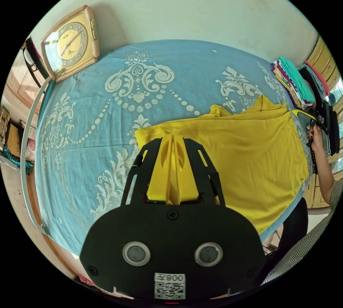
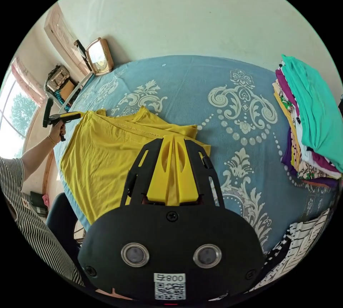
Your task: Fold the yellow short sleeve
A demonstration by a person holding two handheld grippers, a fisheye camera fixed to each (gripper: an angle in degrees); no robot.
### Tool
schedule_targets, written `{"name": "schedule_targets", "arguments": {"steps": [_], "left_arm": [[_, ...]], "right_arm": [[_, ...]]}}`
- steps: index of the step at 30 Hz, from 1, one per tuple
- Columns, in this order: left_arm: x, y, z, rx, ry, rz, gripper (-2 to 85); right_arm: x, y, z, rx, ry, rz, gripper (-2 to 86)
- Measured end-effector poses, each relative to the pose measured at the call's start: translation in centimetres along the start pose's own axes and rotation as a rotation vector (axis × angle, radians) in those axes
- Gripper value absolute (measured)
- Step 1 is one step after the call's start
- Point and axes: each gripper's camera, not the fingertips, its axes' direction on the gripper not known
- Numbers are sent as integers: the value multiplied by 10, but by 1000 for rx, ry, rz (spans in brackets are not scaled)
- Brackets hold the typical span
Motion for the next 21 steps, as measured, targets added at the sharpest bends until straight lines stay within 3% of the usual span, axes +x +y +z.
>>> {"name": "schedule_targets", "arguments": {"steps": [3, 7, 16, 19, 21], "left_arm": [[-6, -6, 15, -61, -7, -35, 2], [-2, -8, -3, 11, -8, -84, 3], [106, 15, -22, 127, 248, 201, 8], [134, 11, -20, 127, 195, 239, 15], [142, 8, -16, 114, 253, 263, 17]], "right_arm": [[11, 7, 11, -64, -20, 18, 7], [23, -3, 34, -157, 81, 18, 4], [36, 19, 11, -61, 38, 104, 18], [26, 27, 3, -17, -12, 92, 42], [14, 24, 9, -36, -28, 45, 53]]}}
